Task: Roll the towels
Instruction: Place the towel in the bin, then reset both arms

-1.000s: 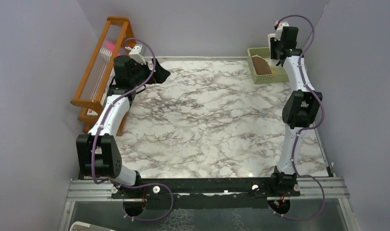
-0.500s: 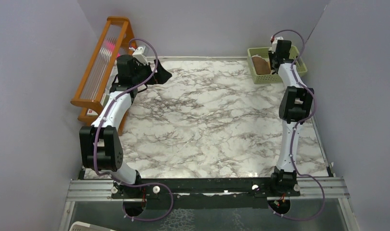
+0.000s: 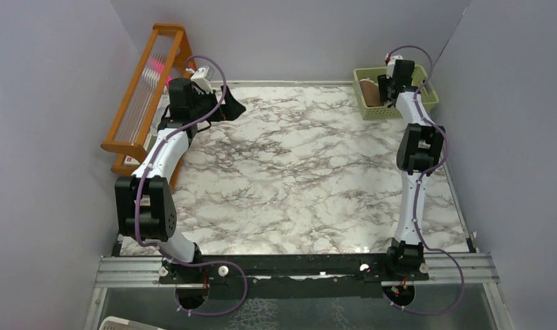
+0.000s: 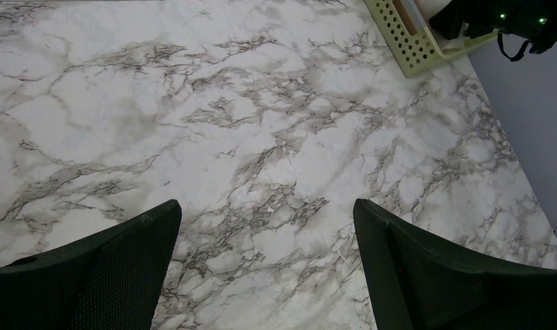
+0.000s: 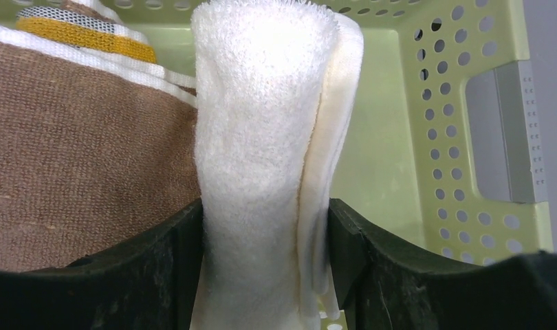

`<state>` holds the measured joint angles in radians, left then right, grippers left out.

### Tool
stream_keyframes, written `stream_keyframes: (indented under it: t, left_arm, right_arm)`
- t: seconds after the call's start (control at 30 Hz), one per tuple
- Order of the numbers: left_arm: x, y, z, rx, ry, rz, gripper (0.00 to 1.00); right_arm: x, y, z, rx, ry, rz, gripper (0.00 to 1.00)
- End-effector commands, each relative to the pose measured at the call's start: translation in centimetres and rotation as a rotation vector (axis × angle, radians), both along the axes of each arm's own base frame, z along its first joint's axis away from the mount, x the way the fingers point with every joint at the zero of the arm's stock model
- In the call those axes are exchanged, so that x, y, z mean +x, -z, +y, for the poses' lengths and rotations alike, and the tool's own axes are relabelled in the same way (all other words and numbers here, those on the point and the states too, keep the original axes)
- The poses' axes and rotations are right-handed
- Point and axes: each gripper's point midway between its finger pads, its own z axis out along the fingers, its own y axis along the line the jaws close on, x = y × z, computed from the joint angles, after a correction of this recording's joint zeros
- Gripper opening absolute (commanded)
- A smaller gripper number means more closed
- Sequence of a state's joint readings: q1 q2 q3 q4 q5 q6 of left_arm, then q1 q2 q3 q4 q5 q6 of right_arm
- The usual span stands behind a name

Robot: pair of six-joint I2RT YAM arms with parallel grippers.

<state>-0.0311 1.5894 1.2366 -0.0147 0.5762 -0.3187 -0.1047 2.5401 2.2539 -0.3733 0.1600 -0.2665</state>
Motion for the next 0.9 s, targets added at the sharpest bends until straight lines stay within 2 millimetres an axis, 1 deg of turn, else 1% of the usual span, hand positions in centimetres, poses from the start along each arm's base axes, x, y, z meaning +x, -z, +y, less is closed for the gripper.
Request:
stream_keyframes:
  t: [0.0,0.13,0.23,0.5,0.67,0.87]
  left_arm:
    - [0.4,-1.3,-0.4,-0.001,0.029,-0.035,0.99]
    - [0.2,-1.2,-0.4,-0.001,0.030,-0.033,0.99]
    - [0.1,-1.3,-0.3,0.002,0.028,-0.038,0.99]
    - [-0.2,-1.5,-0.3,0.005,0.029,-0.044,0.99]
    - [-0.4,-1.6,-0.3,0.005,0.028,-0.042,0.99]
    - [-0.6,-1.5,-0.3,0.005,0.030,-0.034,0.99]
  right_arm:
    - [1.0,-2.8,0.4,0.041,-0.017,-0.074,0.63]
    - [1.1,-4.1,0.8,0.060,-0.024,-0.100,0.64]
    - [1.2,-5.4,1.1,0.079,-0.032,-0.126,0.64]
    - [1.3,-8.4,3.5,0.181,-0.112,-0.180,0.65]
    - [1.1,-8.9,4.4,0.222,-0.145,-0.183,0.65]
    - [1.0,-8.4,4.7,0.232,-0.156,-0.171,0.65]
